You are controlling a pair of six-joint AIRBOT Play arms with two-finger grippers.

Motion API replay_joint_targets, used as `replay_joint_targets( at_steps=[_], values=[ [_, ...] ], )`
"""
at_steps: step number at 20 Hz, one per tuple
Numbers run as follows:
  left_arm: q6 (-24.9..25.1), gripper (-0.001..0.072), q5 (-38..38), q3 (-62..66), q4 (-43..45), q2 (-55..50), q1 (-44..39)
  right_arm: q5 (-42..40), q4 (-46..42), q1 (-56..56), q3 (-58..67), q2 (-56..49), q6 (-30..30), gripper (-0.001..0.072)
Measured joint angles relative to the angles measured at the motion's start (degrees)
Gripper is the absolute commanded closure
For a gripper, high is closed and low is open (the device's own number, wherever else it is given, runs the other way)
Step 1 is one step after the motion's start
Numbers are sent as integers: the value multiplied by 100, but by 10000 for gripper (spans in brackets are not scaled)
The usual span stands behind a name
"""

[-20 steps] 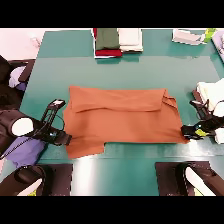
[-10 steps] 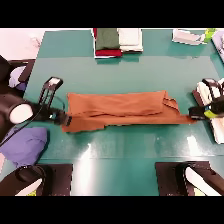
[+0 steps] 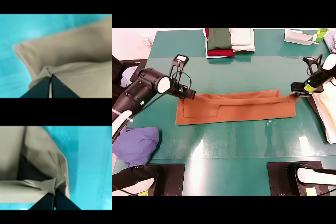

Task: Fold the shirts.

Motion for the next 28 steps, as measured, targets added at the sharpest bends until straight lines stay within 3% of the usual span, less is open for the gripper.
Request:
replay_joint_targets(
  at_steps=[4, 5, 6, 7, 13, 14, 15, 16, 17, 25, 26, 28],
  values=[
    [-15, 683, 518, 107, -111, -229, 402, -17, 238, 0, 610, -640, 7, 685],
    [-13, 595, 588, 114, -127, -267, 463, -20, 275, 0, 710, -754, 15, 553],
    [-13, 289, 638, 125, -140, -299, 505, -28, 310, 0, 813, -859, 17, 303],
    [-11, 206, 695, 131, -160, -319, 538, -33, 380, -9, 901, -944, 13, 201],
    [-90, 213, 623, 166, -243, -361, 605, 20, 1021, -319, 1226, -1097, -190, 196],
    [-101, 214, 533, 170, -256, -365, 610, 92, 1054, -407, 1137, -1069, -229, 115],
    [-105, 336, 452, 173, -267, -365, 612, 105, 1093, -494, 999, -1047, -267, 99],
    [-107, 581, 382, 175, -306, -365, 612, 116, 1119, -566, 839, -1036, -289, 97],
    [-107, 686, 330, 175, -382, -365, 612, 129, 1137, -640, 656, -1036, -308, 97],
    [374, 685, 452, 173, -1493, -376, 610, -485, 1565, -557, -345, -1222, -356, 167],
    [402, 685, 461, 170, -1576, -376, 612, -579, 1569, -498, -389, -1224, -354, 257],
    [439, 685, 466, 170, -1714, -376, 612, -809, 1624, -358, -459, -1244, -358, 576]
  ],
)
